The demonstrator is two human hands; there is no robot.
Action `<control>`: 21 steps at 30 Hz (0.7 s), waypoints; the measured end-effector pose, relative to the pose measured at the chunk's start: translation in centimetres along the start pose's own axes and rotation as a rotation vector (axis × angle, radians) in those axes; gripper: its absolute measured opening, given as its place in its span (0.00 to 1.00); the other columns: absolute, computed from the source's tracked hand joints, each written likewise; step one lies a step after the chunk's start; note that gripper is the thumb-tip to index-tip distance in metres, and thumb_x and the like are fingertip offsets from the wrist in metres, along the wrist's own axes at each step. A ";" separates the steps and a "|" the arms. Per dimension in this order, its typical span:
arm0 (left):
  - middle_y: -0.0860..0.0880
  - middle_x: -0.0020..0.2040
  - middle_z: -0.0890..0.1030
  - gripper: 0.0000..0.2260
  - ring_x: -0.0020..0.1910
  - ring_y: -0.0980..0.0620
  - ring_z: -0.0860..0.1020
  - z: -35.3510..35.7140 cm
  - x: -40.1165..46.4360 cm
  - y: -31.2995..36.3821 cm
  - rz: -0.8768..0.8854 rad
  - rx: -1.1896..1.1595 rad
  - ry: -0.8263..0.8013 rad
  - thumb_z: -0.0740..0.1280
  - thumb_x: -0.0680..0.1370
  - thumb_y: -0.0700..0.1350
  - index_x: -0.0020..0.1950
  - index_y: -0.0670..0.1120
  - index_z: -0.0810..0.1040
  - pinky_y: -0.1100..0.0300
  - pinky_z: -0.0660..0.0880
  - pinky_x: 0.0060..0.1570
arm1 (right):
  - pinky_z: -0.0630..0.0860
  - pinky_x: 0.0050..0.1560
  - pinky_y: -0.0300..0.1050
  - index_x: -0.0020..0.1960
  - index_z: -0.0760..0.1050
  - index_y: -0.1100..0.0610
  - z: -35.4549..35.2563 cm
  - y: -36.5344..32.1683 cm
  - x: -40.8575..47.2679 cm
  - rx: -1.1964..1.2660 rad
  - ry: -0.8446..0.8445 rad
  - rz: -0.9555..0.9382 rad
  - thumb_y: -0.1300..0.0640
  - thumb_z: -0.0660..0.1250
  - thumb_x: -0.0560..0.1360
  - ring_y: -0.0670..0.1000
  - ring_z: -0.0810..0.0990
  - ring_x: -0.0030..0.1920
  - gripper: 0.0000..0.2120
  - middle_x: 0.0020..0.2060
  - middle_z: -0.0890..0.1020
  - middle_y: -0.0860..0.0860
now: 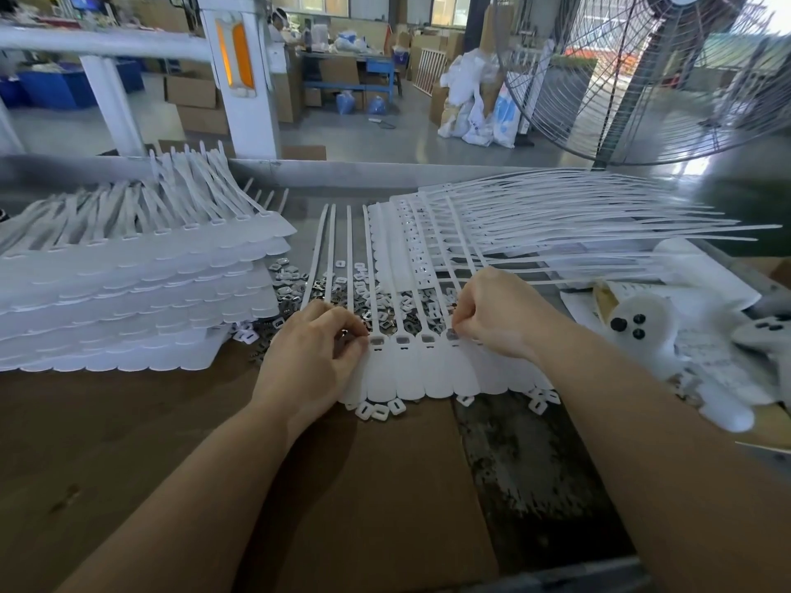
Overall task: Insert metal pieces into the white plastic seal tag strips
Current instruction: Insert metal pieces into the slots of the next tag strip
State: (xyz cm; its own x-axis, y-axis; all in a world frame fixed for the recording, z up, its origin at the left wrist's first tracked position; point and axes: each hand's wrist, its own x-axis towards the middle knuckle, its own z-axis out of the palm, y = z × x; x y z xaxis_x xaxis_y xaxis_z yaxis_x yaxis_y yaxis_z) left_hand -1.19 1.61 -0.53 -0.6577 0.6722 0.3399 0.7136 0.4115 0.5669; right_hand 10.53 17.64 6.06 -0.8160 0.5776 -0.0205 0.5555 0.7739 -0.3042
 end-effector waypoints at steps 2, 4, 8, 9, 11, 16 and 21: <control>0.58 0.47 0.69 0.03 0.49 0.58 0.67 0.0 0.0 0.0 0.001 0.005 -0.003 0.66 0.76 0.50 0.49 0.54 0.78 0.60 0.67 0.53 | 0.77 0.54 0.52 0.51 0.79 0.63 0.0 -0.2 0.2 -0.060 -0.014 0.002 0.67 0.63 0.74 0.56 0.80 0.50 0.08 0.50 0.82 0.57; 0.59 0.46 0.69 0.03 0.48 0.58 0.67 0.0 0.0 0.0 0.004 0.005 0.000 0.66 0.76 0.50 0.49 0.54 0.77 0.60 0.67 0.53 | 0.77 0.54 0.53 0.51 0.78 0.63 0.0 -0.4 0.4 -0.110 -0.022 -0.005 0.69 0.63 0.74 0.56 0.80 0.50 0.09 0.51 0.81 0.58; 0.59 0.46 0.68 0.03 0.48 0.58 0.67 0.0 0.1 0.0 0.005 0.009 -0.004 0.66 0.76 0.50 0.49 0.54 0.77 0.61 0.66 0.51 | 0.78 0.53 0.52 0.50 0.79 0.63 -0.2 -1.0 0.4 -0.158 -0.028 -0.014 0.69 0.65 0.73 0.56 0.81 0.49 0.08 0.50 0.82 0.57; 0.59 0.46 0.68 0.03 0.48 0.58 0.67 0.0 0.1 0.0 0.005 0.013 -0.004 0.66 0.76 0.50 0.49 0.55 0.77 0.61 0.66 0.51 | 0.78 0.53 0.52 0.50 0.79 0.63 -0.2 -1.0 0.4 -0.147 -0.028 -0.006 0.68 0.65 0.72 0.56 0.81 0.49 0.08 0.49 0.82 0.57; 0.60 0.46 0.68 0.03 0.48 0.59 0.67 0.0 0.1 0.0 0.003 0.015 -0.002 0.66 0.76 0.50 0.49 0.55 0.77 0.62 0.65 0.51 | 0.78 0.53 0.52 0.49 0.79 0.62 -0.4 -0.8 0.3 -0.108 -0.009 0.022 0.65 0.69 0.71 0.55 0.80 0.48 0.07 0.48 0.82 0.56; 0.60 0.46 0.68 0.03 0.47 0.60 0.65 0.0 0.0 0.0 0.007 0.014 0.003 0.66 0.76 0.50 0.48 0.55 0.77 0.63 0.63 0.49 | 0.77 0.52 0.48 0.43 0.82 0.58 -0.4 -0.4 -0.2 0.026 0.035 0.053 0.61 0.74 0.68 0.50 0.80 0.47 0.03 0.44 0.83 0.51; 0.60 0.46 0.68 0.04 0.48 0.60 0.65 0.0 0.0 0.0 0.004 0.019 -0.007 0.66 0.76 0.50 0.49 0.55 0.77 0.63 0.63 0.51 | 0.77 0.55 0.49 0.43 0.83 0.55 -0.2 0.1 -0.6 0.102 0.042 0.029 0.66 0.68 0.72 0.51 0.81 0.49 0.08 0.48 0.83 0.51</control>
State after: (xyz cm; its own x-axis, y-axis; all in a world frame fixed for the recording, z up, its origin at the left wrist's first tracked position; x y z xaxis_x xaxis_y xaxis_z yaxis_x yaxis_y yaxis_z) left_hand -1.23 1.58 -0.52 -0.6531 0.6781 0.3370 0.7208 0.4203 0.5512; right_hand 11.14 17.39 6.25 -0.7914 0.6112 0.0091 0.5575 0.7277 -0.3995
